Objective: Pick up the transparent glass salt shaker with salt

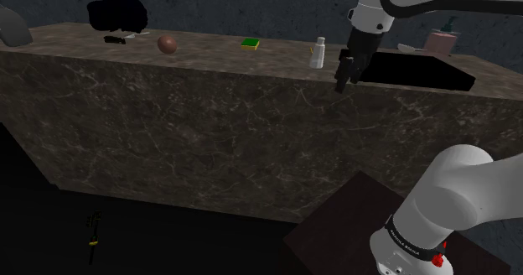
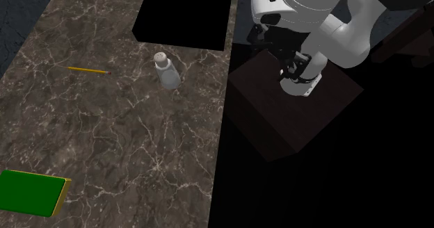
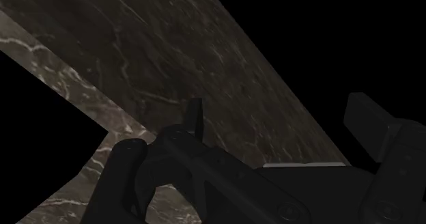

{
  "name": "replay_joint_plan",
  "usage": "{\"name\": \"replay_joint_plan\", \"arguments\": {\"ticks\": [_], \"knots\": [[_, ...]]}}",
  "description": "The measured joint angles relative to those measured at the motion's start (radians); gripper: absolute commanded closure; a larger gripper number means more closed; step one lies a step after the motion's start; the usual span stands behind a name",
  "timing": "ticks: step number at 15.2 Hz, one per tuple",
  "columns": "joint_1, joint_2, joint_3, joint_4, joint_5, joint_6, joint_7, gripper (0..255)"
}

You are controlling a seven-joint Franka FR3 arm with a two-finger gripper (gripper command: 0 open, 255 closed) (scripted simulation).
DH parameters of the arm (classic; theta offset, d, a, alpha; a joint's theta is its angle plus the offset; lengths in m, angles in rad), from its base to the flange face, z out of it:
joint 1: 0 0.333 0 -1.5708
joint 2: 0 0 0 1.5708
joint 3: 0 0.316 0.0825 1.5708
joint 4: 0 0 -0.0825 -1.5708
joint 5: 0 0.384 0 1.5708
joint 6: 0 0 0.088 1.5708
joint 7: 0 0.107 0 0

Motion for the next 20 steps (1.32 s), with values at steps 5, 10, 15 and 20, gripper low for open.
{"name": "replay_joint_plan", "arguments": {"ticks": [5,10,15,20], "knots": [[0.002,0.086,-0.057,0.074,-0.019,0.033,-0.081,0],[0.015,0.231,-0.145,0.226,-0.025,0.060,-0.217,0],[0.039,0.411,-0.230,0.423,0.009,0.071,-0.357,0],[0.052,0.599,-0.315,0.652,0.082,0.044,-0.512,0]]}}
